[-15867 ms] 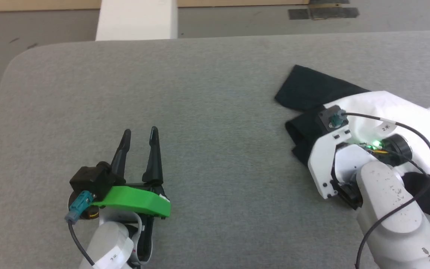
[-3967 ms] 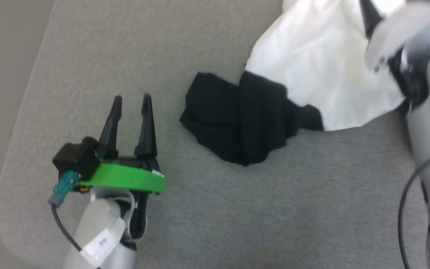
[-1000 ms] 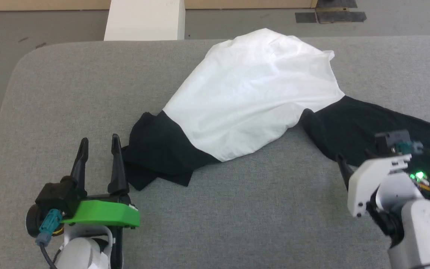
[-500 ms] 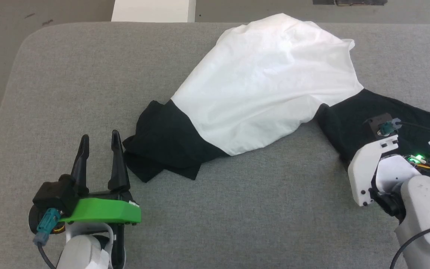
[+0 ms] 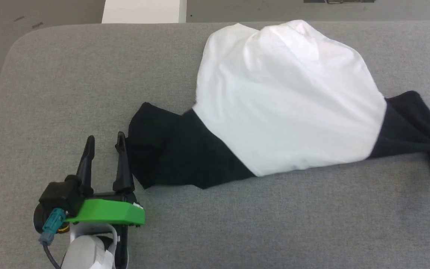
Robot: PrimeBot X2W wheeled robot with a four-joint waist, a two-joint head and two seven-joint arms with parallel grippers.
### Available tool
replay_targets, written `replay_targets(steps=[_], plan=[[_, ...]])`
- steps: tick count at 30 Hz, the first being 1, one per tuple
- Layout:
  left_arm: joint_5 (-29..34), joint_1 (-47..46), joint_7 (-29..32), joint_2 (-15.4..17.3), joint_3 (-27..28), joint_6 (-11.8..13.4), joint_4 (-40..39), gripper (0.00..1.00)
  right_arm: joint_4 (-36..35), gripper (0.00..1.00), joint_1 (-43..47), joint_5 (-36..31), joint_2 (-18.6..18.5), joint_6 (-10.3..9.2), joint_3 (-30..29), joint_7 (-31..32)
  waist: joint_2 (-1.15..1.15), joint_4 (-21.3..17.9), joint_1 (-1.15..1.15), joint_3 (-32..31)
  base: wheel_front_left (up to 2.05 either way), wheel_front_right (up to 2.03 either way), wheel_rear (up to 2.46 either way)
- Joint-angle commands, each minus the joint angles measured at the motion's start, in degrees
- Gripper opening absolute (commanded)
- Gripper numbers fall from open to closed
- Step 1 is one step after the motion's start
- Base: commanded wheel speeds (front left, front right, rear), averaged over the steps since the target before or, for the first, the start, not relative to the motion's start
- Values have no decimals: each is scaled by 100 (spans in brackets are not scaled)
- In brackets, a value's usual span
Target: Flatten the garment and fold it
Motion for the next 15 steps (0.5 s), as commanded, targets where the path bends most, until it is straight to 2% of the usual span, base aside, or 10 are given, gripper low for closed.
replay_targets(steps=[1,2,3,4,9,15], plan=[[54,-92,-26,-26,-4,-44,31,100,57,0,-22,0,-10,-10,-101,-95,0,3,0,-5,0,0,0],[55,-100,-26,-29,-16,-58,49,100,102,0,-22,7,15,-10,-170,-129,0,17,0,-17,0,0,0],[55,-106,-26,-33,-27,-72,70,100,138,44,-1,20,63,-10,-220,-147,0,29,0,-35,0,0,0],[54,-106,-26,-36,-38,-80,86,100,142,100,28,29,110,-10,-247,-164,0,40,0,-60,0,0,0],[38,-44,-26,-48,-89,-122,189,100,-168,100,280,243,379,-10,-504,-403,0,90,0,-218,0,0,0],[36,125,-26,-54,-203,-193,323,100,-1086,100,934,370,1043,-10,-1168,-936,0,46,0,-496,0,0,0]])
